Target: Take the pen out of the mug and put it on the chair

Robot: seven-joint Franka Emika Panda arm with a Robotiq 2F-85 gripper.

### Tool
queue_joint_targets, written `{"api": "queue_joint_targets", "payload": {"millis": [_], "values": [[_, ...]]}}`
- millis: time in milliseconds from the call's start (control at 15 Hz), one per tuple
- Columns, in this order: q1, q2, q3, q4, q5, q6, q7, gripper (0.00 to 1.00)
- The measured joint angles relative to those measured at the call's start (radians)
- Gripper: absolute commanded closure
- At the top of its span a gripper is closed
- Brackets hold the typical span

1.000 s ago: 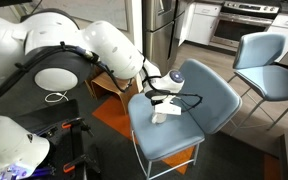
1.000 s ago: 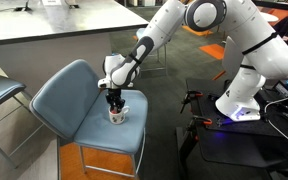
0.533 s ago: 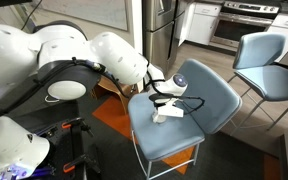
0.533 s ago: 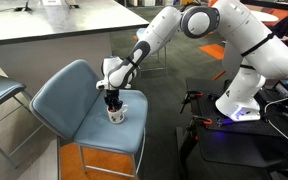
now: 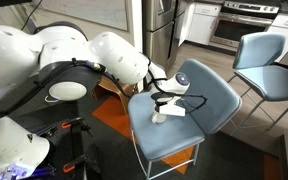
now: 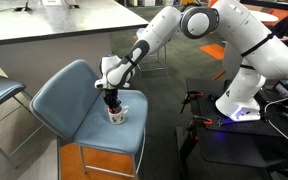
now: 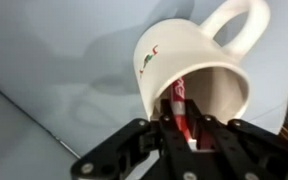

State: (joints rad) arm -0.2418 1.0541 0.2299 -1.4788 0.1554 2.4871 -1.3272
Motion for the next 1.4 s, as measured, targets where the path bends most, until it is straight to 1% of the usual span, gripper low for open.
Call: {"api": "queue_joint_targets", "payload": {"millis": [200, 333, 467, 667, 867, 1200, 1400], "values": [[0.009, -0.028, 0.0, -0.022, -0.002, -0.041, 0.012, 0.95], [0.02, -0.066, 0.0, -0.048, -0.008, -0.079, 0.045, 0.95], [0.036, -0.115, -0.011, -0.079, -0.028, -0.102, 0.105, 0.95], [0.054, -0.191, -0.039, -0.131, -0.051, -0.108, 0.187, 0.95], [0.053, -0.249, -0.062, -0.17, -0.059, -0.108, 0.228, 0.95], [0.051, -0.282, -0.129, -0.186, -0.087, -0.111, 0.319, 0.95], [0.027, -0.276, -0.159, -0.173, -0.09, -0.14, 0.355, 0.95]]}}
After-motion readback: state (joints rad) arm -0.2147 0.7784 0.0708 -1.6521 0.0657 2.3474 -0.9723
